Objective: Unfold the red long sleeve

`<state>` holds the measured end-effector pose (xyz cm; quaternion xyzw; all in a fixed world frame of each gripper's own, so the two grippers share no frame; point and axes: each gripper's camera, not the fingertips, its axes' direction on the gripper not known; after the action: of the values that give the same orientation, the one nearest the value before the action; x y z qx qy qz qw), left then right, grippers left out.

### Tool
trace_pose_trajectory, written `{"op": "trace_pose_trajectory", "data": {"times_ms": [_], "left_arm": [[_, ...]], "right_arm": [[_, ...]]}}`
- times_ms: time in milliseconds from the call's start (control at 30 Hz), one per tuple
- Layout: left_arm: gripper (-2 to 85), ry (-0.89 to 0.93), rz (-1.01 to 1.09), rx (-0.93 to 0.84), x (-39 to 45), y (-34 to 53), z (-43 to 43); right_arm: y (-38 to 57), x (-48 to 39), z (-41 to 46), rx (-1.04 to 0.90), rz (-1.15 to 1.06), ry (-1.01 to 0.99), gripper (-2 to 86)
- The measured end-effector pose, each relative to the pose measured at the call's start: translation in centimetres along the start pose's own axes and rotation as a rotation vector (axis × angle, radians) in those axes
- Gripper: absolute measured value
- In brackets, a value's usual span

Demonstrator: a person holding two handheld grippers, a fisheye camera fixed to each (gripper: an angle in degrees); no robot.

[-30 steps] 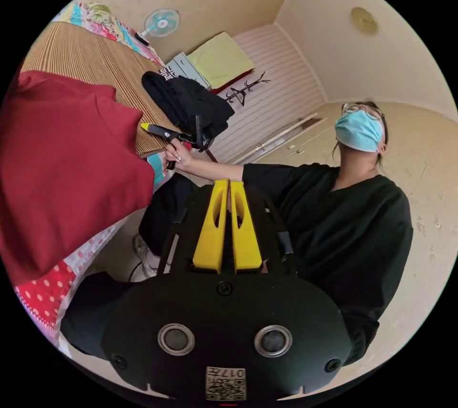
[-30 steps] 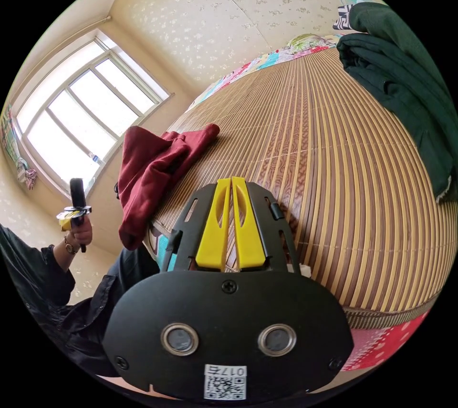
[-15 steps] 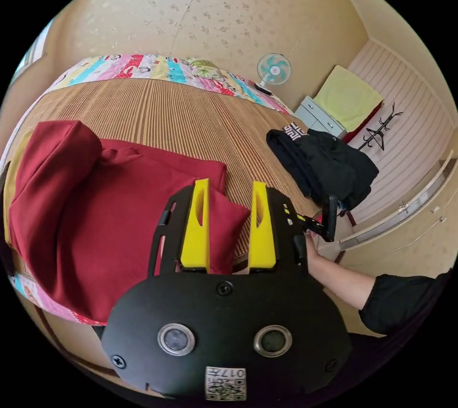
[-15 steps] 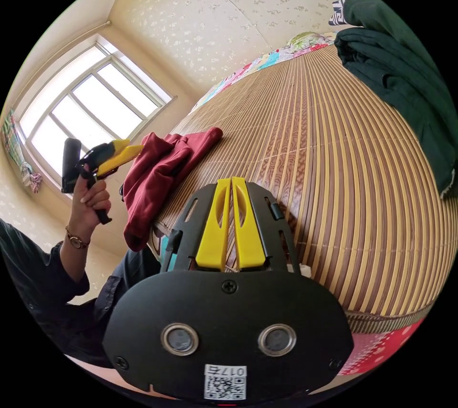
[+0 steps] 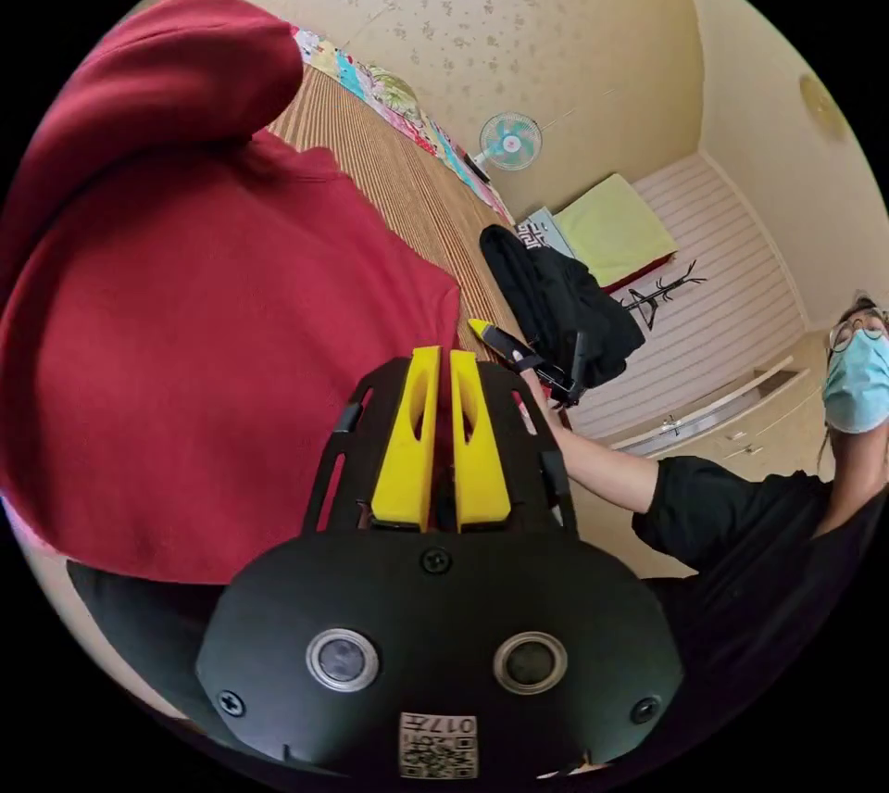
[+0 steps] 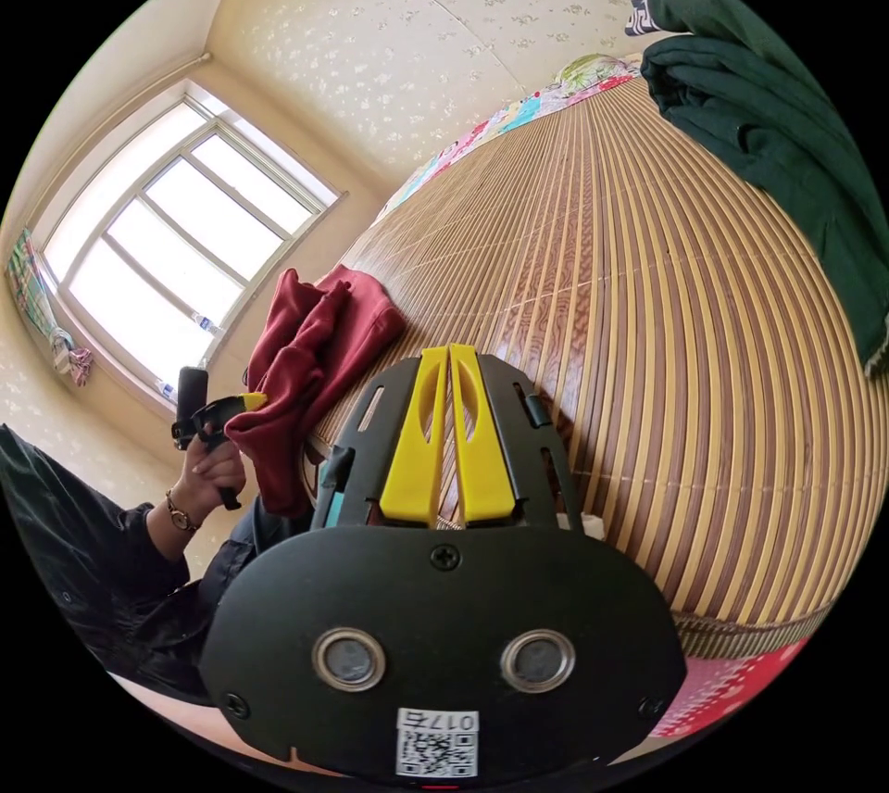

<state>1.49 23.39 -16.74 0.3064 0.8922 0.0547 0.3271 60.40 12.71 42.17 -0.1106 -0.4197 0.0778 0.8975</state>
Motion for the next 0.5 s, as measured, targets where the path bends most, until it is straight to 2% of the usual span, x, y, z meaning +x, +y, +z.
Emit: {"op": "trace_pose_trajectory", "data": {"times_ms": [133, 200, 333, 433, 500], "left_arm": [[7.3, -0.078, -0.078, 0.143, 0.4, 0.6, -4.6], [9.6, -0.095, -0.048, 0.153, 2.1, -0.9, -4.9], [12.4, -0.146, 0.051, 0.026, 6.9, -6.1, -1.1], [13.3, -0.293, 0.103, -0.069, 9.3, -8.7, 3.4], [13.5, -0.353, 0.053, -0.140, 8.9, -9.6, 6.3]], "right_arm": [[-0.5, -0.1, -0.2, 0.000, -0.001, 0.005, 0.3], [-0.7, -0.1, -0.3, -0.001, 0.000, 0.005, 0.3], [-1.1, -0.3, -0.6, -0.001, 0.000, 0.007, 0.3], [-1.3, -0.4, -0.8, 0.000, 0.002, 0.004, 0.3], [-1.4, -0.4, -1.0, 0.001, 0.004, 0.001, 0.3]]}}
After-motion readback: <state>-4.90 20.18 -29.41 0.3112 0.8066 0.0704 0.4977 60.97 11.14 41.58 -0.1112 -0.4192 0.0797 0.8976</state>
